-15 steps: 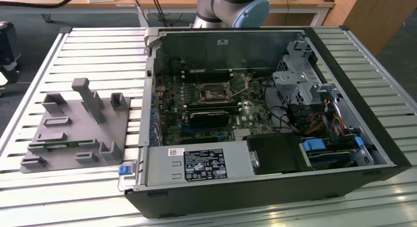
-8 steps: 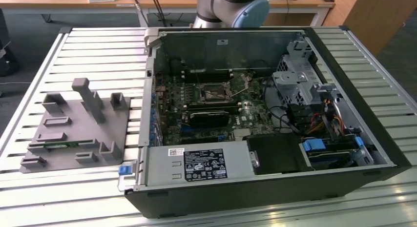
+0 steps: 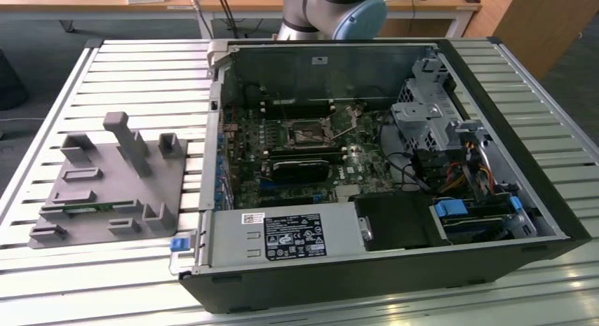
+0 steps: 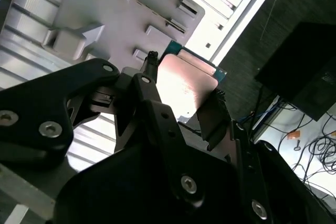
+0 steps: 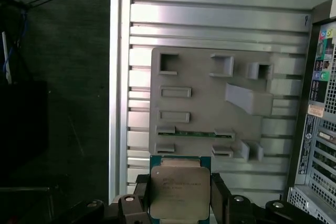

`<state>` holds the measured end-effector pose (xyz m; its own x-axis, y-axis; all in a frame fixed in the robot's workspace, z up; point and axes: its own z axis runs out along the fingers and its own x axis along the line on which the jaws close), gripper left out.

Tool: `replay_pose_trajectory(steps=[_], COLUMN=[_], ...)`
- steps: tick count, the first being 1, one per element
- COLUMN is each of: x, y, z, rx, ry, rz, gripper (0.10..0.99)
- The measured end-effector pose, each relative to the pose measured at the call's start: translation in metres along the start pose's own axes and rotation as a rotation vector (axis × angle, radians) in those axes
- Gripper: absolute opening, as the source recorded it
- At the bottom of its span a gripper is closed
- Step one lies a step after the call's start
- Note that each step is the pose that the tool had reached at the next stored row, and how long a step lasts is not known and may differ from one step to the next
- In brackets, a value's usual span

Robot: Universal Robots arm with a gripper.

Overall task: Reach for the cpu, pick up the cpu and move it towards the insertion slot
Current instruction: 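Pick up the cpu and move it towards the insertion slot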

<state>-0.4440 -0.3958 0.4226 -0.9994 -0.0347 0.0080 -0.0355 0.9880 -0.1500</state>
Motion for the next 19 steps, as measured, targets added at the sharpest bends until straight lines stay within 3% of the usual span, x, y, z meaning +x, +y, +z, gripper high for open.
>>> replay_pose_trajectory(steps=[2, 10, 19], x=[0.0000, -0.0171, -0.0496], y=[-0.0009, -0.0014, -0.0024], z=[-0.0065, -0.0069, -0.0067], rx=[0.001, 0.001, 0.001], ry=[0.0004, 0.0004, 0.0004], rz=[0.001, 0.002, 0.002], gripper=[0.545, 0.545, 0.545])
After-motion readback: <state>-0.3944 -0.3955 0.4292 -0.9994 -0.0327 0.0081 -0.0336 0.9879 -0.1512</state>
